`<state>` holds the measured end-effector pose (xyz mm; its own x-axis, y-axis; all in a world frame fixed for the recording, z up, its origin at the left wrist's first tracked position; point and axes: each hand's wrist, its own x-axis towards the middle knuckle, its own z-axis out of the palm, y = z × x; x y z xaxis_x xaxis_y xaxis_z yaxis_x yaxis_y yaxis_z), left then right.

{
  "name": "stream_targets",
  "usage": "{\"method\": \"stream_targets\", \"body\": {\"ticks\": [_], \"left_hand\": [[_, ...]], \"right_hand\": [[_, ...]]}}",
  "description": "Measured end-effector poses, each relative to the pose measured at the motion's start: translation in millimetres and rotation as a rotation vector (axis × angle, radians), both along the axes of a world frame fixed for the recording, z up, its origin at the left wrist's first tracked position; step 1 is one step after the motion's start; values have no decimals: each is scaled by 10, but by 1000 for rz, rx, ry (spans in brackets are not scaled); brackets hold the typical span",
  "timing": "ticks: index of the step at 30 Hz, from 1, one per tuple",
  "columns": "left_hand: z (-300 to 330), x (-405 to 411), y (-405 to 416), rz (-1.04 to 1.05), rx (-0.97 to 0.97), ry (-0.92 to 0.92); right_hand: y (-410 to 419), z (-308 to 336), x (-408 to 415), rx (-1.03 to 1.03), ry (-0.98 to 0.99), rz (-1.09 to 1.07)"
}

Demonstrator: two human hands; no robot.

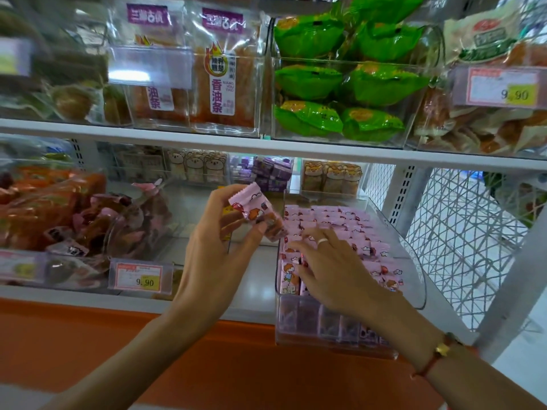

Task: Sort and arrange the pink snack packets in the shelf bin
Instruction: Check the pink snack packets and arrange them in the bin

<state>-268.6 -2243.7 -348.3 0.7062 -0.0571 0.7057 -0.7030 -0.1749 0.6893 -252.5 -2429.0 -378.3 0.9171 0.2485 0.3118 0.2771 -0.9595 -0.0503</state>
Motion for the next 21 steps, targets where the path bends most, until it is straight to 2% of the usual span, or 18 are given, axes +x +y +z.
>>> {"method": "stream_targets", "body": {"ticks": [2,5,10,14,18,21], "left_hand": [[-29,24,7,-17,8,24],[-53,35,4,-38,45,21],[-14,64,-31,-78,74,-13],[68,124,-72,-102,129,-17],[106,257,-121,-128,326,86],[104,393,-147,-57,626,50]], "right_hand": [[-27,-5,16,-45,83,-17],[-38,-17,30,-24,84,3],[-61,-2,-28,144,7,83],[-154,7,-107,266,21,118],[-240,-37,-167,387,60,125],[-248,-68,-170,408,55,100]]}}
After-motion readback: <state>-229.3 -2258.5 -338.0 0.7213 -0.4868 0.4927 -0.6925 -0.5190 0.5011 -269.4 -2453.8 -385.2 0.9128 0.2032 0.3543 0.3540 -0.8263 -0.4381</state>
